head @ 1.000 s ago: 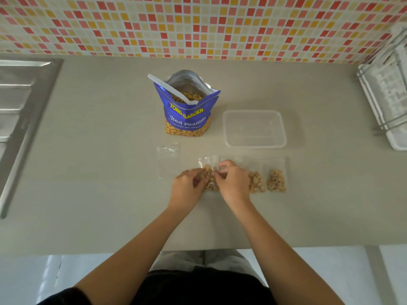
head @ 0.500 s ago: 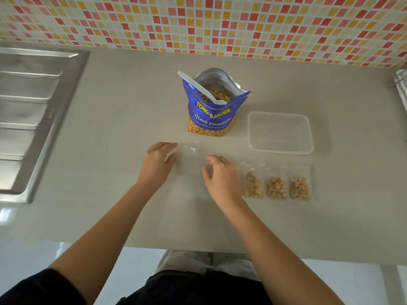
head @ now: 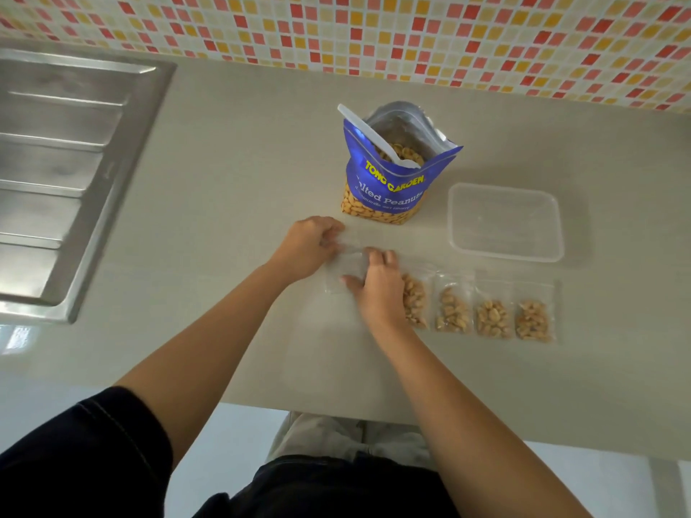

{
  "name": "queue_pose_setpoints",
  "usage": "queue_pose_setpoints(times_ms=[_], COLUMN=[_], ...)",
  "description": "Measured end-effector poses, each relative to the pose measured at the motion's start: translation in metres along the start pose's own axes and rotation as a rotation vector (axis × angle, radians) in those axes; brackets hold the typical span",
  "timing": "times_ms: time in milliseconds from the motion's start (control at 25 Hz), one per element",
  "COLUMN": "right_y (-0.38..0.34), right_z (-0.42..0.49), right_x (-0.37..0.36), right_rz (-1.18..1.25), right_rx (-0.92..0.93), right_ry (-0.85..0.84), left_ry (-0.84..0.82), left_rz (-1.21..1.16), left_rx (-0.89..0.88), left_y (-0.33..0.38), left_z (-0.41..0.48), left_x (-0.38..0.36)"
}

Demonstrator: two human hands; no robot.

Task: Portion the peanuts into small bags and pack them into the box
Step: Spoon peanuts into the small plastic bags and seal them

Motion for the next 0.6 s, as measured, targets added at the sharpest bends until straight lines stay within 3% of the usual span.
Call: queue_pose_setpoints(times_ms=[200, 360, 480, 600], right_y=[0.007, 0.006, -0.004, -0.013], right_z=[-0.001, -0.012, -0.014, -0.010], right_x=[-0.001, 0.011, 0.050, 0.095], right_rz=[0.199, 0.947, 1.241, 1.208], right_rx=[-0.060, -0.299, -0.222, -0.071], right_ry=[-0.001, -0.132, -0.135, -0.069], left_ry=[-0.026, 0.148, 0.195, 0.136], left_rz=[-0.288, -0.737, -1.028, -1.063], left_rx=[0.059, 0.163, 0.175, 0.133], left_y=[0.009, 0.014, 0.032, 0.054], left_z=[-0.017, -0.036, -0.042, -0.036], left_x=[0.020, 0.044, 0.052, 0.057])
Point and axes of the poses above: each hand's wrist, its own z-axis towards the middle knuckle, its own x-axis out of the back of the hand, y = z × x, the point moved 7 cm from there along z, towards the middle knuckle, and after that the axes turned 6 degrees about -x, right-handed, at the moved point
